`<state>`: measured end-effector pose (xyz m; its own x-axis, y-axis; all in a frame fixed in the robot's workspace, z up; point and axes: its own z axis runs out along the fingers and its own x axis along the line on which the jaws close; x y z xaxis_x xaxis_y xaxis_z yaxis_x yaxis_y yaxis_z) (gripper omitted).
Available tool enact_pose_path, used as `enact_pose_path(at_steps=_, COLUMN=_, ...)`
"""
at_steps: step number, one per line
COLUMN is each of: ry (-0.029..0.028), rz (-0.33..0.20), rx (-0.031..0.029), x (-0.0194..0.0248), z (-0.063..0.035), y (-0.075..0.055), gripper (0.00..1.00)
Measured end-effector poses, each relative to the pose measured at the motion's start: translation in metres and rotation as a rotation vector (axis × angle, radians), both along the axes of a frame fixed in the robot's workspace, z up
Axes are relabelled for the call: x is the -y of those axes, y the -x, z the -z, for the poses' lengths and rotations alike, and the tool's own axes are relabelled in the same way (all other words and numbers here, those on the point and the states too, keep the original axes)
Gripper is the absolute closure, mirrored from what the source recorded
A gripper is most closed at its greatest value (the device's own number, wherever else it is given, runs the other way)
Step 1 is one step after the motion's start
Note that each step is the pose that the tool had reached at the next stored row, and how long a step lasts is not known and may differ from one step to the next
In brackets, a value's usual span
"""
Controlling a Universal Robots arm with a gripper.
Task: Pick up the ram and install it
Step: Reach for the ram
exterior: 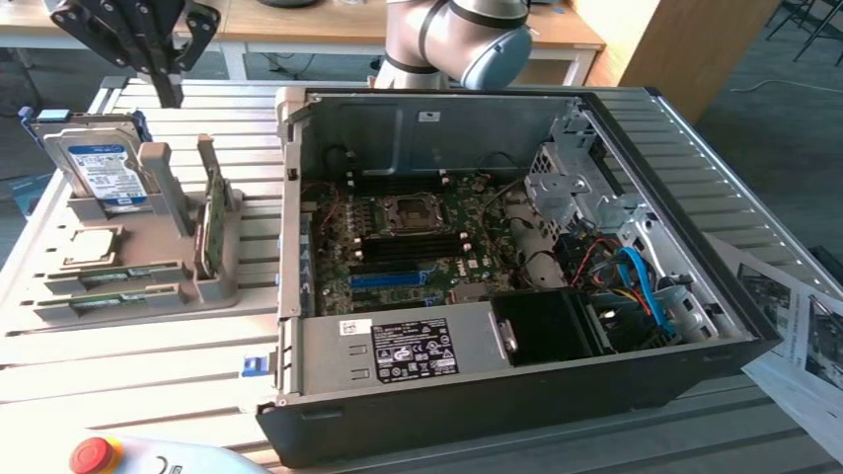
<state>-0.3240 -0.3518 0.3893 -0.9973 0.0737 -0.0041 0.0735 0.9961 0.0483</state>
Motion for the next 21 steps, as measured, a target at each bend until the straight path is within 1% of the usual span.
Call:
enact_pose_path(at_steps=14, ry=-0.0001, rz=0.0, rx=0.0001, x=-0.0091, z=0.0008, y=0.042, gripper=0.89)
enact_pose_path(at_steps=21, ry=0.0, rz=0.0, rx=0.0, x=-0.012, z=0.0009, y=0.065, gripper=0.89)
